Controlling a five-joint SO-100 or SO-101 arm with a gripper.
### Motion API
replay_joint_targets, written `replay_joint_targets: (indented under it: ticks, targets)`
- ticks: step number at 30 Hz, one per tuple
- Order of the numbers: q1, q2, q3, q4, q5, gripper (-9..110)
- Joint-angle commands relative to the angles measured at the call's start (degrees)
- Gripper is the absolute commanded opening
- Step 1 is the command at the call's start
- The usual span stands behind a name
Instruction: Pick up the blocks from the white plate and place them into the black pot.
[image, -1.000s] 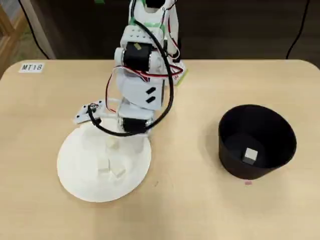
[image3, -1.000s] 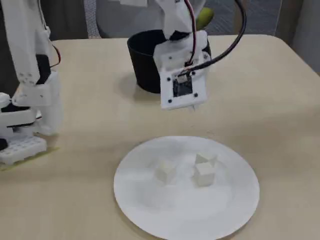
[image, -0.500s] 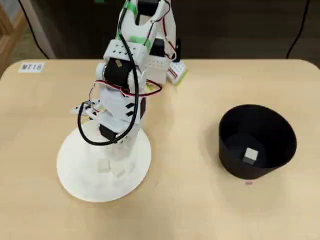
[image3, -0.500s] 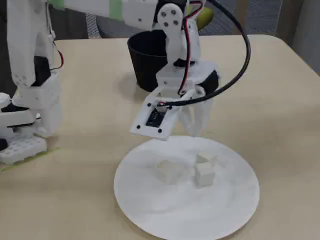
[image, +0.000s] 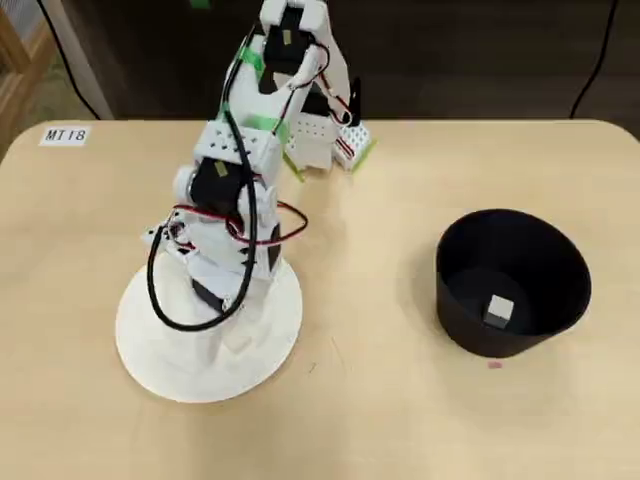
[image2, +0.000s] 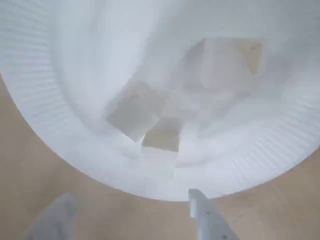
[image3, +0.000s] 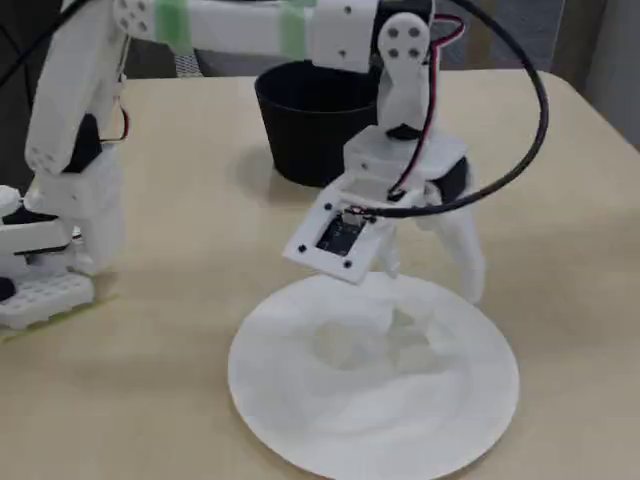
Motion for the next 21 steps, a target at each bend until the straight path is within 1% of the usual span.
replay_joint_targets:
  ticks: [1,10,21]
  targets:
    - [0.7,0.6,-3.0,3.2,1.8,33]
    - [0.4,-1.6,-3.0,4.5,4.0,33]
    - [0.8,-4.6,-3.1,2.0,1.8,34]
